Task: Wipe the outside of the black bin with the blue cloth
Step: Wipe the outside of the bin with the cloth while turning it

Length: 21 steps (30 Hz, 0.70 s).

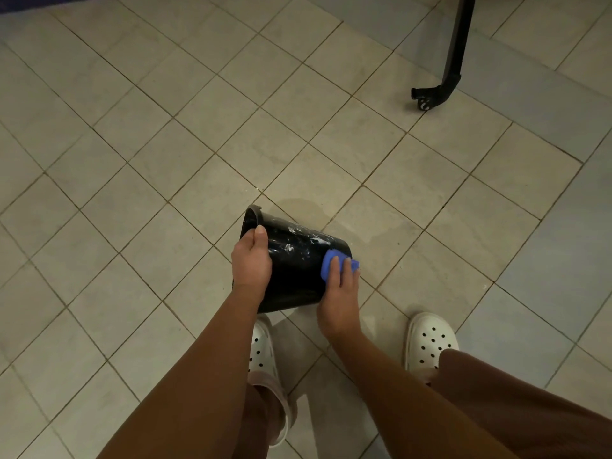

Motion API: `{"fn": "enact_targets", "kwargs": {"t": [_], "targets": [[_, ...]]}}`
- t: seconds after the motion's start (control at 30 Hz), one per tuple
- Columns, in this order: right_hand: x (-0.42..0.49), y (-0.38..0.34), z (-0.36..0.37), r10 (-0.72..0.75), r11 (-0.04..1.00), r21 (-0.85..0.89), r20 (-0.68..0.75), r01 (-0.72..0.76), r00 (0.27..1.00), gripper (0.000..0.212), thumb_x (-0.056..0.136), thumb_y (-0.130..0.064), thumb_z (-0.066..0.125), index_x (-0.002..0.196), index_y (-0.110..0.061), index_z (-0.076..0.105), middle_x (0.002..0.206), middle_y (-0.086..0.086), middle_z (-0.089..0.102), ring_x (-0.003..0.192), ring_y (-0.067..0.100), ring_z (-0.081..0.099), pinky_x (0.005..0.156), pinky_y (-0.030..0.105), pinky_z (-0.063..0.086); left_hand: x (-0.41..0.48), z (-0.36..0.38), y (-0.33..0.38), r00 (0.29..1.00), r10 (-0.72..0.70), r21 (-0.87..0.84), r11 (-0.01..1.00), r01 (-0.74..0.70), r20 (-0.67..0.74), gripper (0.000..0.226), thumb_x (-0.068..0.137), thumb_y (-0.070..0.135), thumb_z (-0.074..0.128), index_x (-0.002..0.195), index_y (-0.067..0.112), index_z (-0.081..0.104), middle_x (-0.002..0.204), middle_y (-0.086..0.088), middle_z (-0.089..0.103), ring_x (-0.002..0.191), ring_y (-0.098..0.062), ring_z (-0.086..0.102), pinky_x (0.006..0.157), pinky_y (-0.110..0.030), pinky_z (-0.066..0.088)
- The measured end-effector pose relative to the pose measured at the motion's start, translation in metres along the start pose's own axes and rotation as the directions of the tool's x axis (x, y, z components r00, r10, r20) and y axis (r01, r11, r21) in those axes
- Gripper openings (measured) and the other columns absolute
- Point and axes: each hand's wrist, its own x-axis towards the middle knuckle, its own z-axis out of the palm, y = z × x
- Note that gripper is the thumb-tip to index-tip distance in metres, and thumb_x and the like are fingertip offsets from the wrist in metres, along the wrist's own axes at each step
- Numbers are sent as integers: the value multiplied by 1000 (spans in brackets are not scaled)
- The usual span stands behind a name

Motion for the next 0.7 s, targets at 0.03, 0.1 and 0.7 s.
{"fn": "enact_targets", "kwargs": {"t": [0.03, 0.1, 0.7], "targets": [[-8, -5, 4, -61, 998, -8, -15, 61, 998, 78, 86, 5, 50, 148, -11, 6, 155, 19, 1, 141, 42, -4, 113, 49, 12, 0, 0, 0, 1000, -3, 12, 1000, 3, 5, 32, 106, 34, 39, 98, 17, 65, 94, -2, 65, 97, -21, 62, 92, -39, 47], [-12, -10, 9, -185, 982, -38, -31, 183, 982, 85, 77, 9, 57, 147, -11, 13, 154, 18, 7, 140, 42, 2, 107, 50, 18, 1, 0, 1, 1000, -12, 19, 1000, 12, 3, 33, 106, 35, 38, 99, 17, 66, 96, -6, 67, 100, -26, 63, 95, -44, 50], [0, -26, 5, -371, 925, -93, -9, 369, 928, 85, 76, 4, 61, 147, -14, 17, 153, 19, 15, 139, 43, 7, 105, 55, 13, 1, -2, 10, 990, -133, -85, 987, 136, 43, 38, 105, 32, 42, 87, 10, 66, 90, -13, 67, 87, -26, 62, 85, -42, 52]]}}
